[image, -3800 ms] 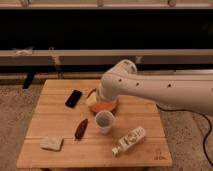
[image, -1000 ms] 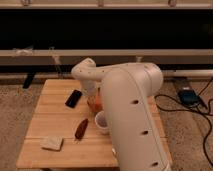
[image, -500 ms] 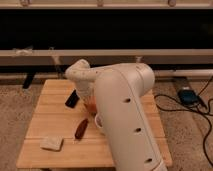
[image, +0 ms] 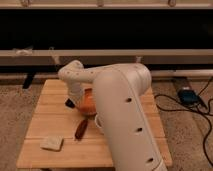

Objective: Push the ceramic bowl across the table

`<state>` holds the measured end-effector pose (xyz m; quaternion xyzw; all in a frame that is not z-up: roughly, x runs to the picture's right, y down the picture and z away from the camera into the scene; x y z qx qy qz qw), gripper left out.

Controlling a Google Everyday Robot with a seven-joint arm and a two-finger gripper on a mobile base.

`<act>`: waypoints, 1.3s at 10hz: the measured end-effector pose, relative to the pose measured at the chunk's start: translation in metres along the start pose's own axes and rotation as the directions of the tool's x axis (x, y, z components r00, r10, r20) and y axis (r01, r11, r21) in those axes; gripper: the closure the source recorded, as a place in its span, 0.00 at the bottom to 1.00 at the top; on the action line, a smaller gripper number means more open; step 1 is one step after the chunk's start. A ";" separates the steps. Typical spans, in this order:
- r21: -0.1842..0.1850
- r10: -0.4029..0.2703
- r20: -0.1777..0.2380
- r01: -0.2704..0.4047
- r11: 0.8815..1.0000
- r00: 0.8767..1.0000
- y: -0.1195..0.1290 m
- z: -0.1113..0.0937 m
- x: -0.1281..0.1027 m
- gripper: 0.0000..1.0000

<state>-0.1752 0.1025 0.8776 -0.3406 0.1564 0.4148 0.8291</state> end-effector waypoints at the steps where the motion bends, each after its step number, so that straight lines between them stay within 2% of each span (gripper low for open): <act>1: -0.009 -0.030 -0.004 0.030 1.000 1.000 0.012 0.001 -0.001 0.94; 5: -0.027 -0.155 -0.030 0.154 0.988 0.987 0.064 0.010 -0.002 0.94; 9: -0.077 -0.245 -0.016 0.244 0.967 0.969 0.101 0.001 -0.005 0.94; 10: -0.094 -0.263 -0.009 0.261 0.961 0.965 0.108 -0.003 -0.005 0.94; 13: -0.168 -0.332 0.018 0.331 0.929 0.943 0.131 -0.015 0.001 0.94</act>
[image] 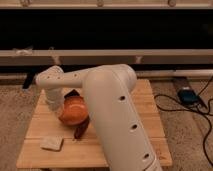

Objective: Push the ceramic bowl across the table

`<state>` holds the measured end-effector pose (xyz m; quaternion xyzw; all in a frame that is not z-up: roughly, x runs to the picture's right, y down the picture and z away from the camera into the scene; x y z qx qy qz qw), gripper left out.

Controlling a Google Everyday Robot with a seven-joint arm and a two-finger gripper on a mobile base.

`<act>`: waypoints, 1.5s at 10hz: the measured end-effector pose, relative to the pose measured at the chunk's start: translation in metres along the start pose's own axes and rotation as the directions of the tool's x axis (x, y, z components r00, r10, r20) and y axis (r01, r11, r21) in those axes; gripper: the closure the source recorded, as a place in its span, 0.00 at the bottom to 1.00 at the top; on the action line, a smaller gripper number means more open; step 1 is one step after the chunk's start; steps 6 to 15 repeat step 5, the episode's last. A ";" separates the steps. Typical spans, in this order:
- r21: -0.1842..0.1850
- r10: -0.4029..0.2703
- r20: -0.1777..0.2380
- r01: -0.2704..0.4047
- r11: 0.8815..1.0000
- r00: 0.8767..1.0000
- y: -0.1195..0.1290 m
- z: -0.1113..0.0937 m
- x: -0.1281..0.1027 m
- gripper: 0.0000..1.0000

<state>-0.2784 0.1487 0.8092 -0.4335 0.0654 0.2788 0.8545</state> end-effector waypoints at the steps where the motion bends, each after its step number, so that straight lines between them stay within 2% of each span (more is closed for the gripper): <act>1: -0.024 -0.015 0.033 0.016 1.000 0.999 0.004 -0.011 0.000 0.93; 2: -0.031 -0.009 0.057 0.010 0.999 0.998 0.002 -0.019 0.001 0.88; 4: -0.015 0.013 0.098 -0.012 1.000 0.995 -0.011 -0.035 0.001 0.68; 5: 0.000 0.052 0.116 -0.052 0.999 0.992 -0.030 -0.044 0.004 0.57; 15: 0.000 0.052 0.116 -0.052 0.999 0.992 -0.030 -0.044 0.004 0.57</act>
